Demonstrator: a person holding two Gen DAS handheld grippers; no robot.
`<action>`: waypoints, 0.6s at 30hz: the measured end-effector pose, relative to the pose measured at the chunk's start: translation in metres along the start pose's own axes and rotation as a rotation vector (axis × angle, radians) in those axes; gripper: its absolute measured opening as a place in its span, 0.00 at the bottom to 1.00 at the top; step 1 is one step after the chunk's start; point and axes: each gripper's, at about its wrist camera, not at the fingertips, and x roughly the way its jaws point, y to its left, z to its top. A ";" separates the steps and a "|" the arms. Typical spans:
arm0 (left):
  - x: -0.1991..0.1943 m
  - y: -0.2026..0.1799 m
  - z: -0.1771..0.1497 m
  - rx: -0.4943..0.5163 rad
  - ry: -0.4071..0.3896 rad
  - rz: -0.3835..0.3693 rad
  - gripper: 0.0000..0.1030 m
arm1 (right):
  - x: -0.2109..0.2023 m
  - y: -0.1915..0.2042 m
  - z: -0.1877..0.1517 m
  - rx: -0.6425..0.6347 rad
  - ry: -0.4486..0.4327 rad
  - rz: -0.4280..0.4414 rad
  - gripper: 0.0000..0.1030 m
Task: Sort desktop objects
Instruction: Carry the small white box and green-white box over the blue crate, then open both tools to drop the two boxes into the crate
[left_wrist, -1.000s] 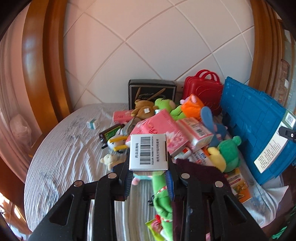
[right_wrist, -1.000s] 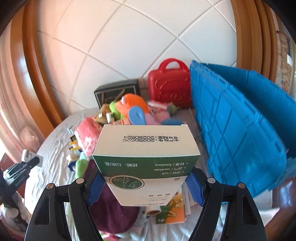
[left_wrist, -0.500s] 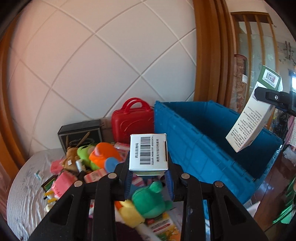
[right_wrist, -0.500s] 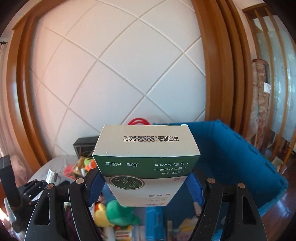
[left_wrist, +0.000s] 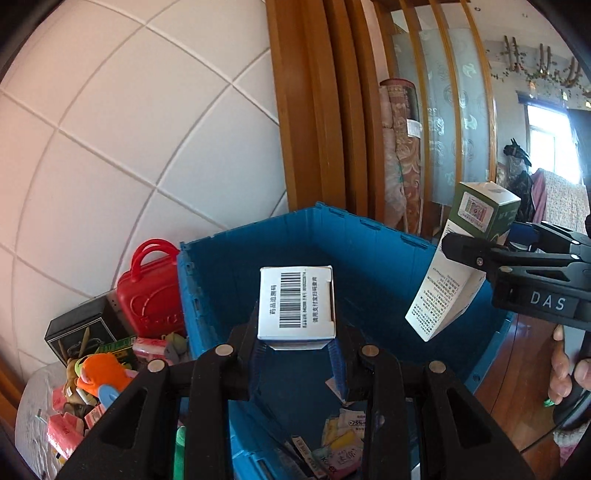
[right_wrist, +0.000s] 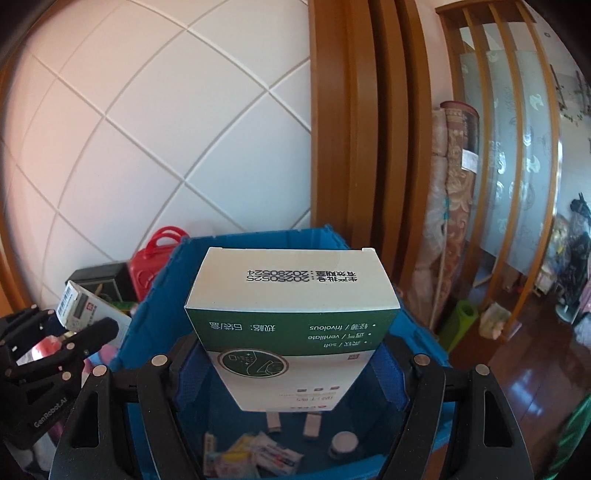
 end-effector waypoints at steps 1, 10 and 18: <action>0.006 -0.005 0.001 0.002 0.020 -0.006 0.29 | 0.004 -0.008 -0.003 0.002 0.013 0.001 0.75; 0.034 -0.033 -0.005 0.011 0.131 0.011 0.68 | 0.030 -0.046 -0.022 -0.007 0.086 0.005 0.75; 0.032 -0.030 -0.006 -0.007 0.120 0.033 0.74 | 0.032 -0.055 -0.018 -0.030 0.063 -0.004 0.83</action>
